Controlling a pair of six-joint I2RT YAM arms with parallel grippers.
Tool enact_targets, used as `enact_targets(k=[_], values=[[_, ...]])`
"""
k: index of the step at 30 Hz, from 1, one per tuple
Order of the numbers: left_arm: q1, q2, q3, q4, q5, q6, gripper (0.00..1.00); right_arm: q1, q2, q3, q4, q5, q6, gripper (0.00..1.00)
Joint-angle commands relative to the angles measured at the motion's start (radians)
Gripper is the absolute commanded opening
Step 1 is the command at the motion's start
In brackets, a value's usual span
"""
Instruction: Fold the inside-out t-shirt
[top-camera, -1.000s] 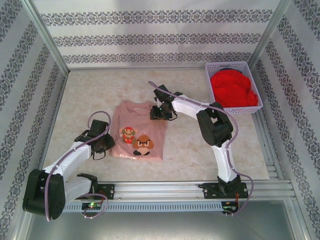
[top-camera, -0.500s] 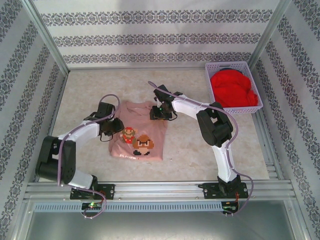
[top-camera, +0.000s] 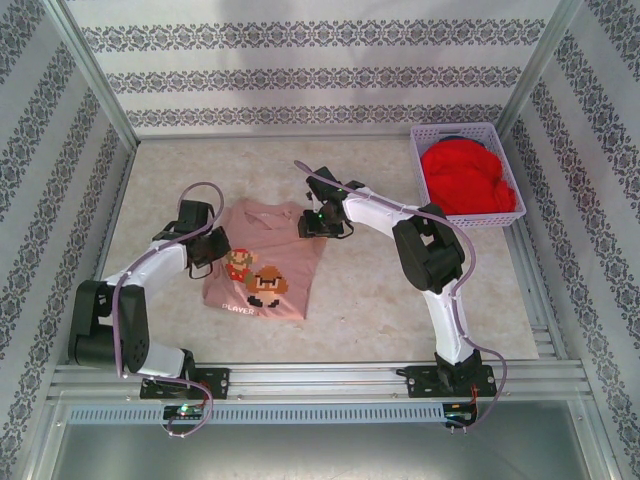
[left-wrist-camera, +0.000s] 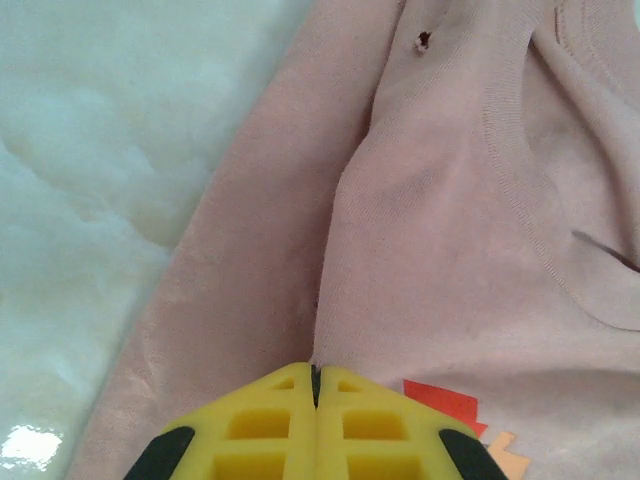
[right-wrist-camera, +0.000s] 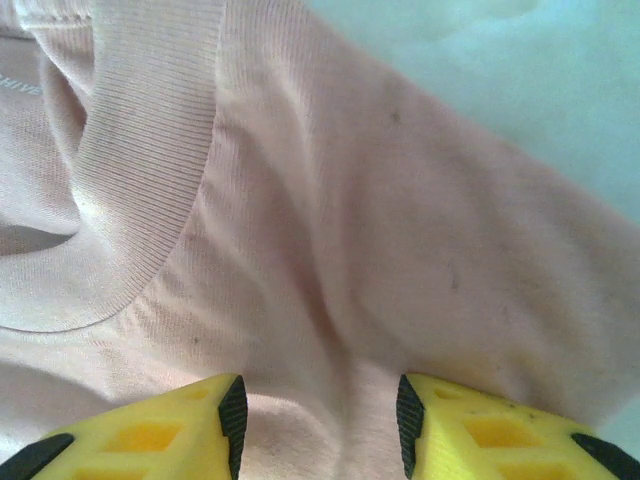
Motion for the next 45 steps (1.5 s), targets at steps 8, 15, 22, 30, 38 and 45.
enact_targets(k=[8, 15, 22, 30, 38, 45], values=[[0.012, 0.072, 0.003, 0.004, -0.049, 0.006, 0.35, -0.021, -0.098, 0.032, 0.003, -0.050, -0.075, 0.51], [0.077, 0.022, 0.018, 0.098, -0.004, -0.023, 0.70, -0.096, -0.139, -0.053, 0.000, 0.026, -0.057, 0.57], [0.150, 0.208, 0.171, 0.194, 0.155, 0.043, 0.90, -0.118, -0.066, 0.003, 0.018, 0.016, -0.053, 0.70], [0.157, 0.438, 0.389, 0.124, 0.267, 0.147, 1.00, -0.112, 0.027, 0.080, 0.026, -0.031, -0.048, 0.78], [0.158, 0.504, 0.425, 0.079, 0.388, 0.201, 0.98, -0.079, 0.080, 0.091, 0.045, -0.068, -0.021, 0.76], [0.158, 0.548, 0.429, 0.048, 0.435, 0.240, 0.86, -0.046, 0.113, 0.102, 0.072, -0.092, 0.016, 0.71]])
